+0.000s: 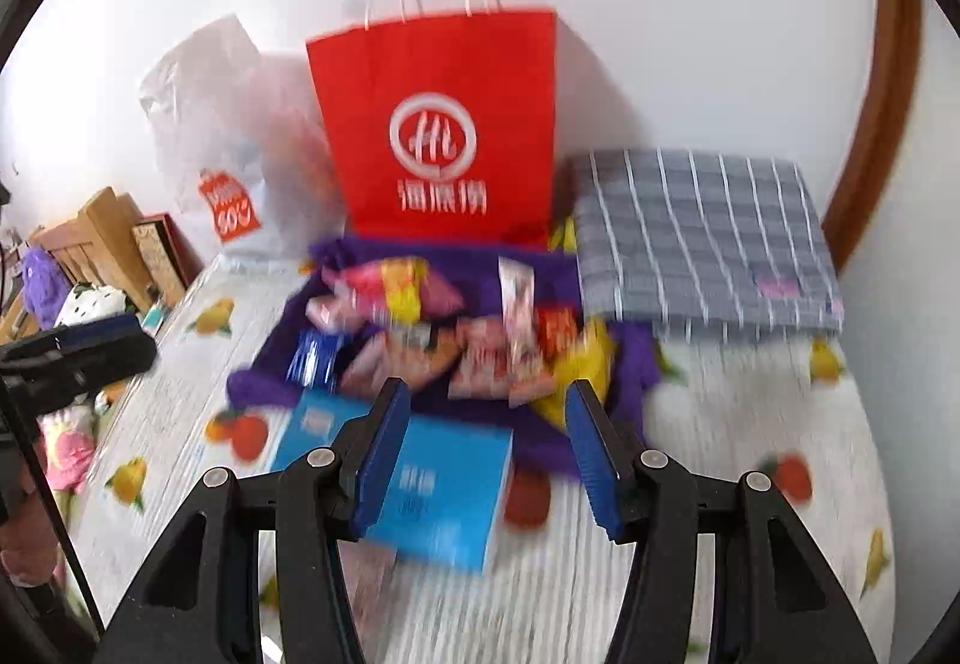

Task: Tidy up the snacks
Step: 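Withdraw both tools from the towel toward the loose snacks by the tissue box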

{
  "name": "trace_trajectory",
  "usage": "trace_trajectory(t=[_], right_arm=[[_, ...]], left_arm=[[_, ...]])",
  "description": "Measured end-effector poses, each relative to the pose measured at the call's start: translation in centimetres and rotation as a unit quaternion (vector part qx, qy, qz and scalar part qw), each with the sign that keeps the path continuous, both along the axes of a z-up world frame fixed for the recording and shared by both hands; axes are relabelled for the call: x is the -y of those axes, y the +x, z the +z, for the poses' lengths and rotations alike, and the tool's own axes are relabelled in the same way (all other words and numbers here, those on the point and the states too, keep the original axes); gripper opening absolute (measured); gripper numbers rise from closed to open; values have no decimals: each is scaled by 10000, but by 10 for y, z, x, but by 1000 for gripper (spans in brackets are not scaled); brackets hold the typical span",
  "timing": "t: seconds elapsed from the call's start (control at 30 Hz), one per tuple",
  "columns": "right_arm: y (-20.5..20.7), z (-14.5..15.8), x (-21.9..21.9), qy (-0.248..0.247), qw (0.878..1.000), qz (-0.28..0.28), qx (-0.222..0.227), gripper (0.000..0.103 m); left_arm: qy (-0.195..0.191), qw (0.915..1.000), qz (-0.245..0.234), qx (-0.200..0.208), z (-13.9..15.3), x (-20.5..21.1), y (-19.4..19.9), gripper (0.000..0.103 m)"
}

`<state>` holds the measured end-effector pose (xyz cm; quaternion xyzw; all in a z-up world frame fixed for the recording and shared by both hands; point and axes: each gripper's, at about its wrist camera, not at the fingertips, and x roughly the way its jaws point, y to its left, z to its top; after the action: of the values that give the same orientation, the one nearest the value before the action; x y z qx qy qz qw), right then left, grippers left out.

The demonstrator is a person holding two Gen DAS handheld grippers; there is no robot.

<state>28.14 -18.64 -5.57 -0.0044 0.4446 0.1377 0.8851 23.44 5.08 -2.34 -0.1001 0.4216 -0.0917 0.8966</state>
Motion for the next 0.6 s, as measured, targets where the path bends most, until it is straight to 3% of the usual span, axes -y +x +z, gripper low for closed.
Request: trace_trajectory(t=[0.2, 0.6], right_arm=[[-55, -13, -1, 38, 9999, 100, -119, 54], [-119, -59, -59, 190, 9960, 742, -468, 54]], left_arm=[[450, 9989, 125, -80, -5, -7, -37, 81], [212, 9988, 409, -139, -29, -48, -90, 81]])
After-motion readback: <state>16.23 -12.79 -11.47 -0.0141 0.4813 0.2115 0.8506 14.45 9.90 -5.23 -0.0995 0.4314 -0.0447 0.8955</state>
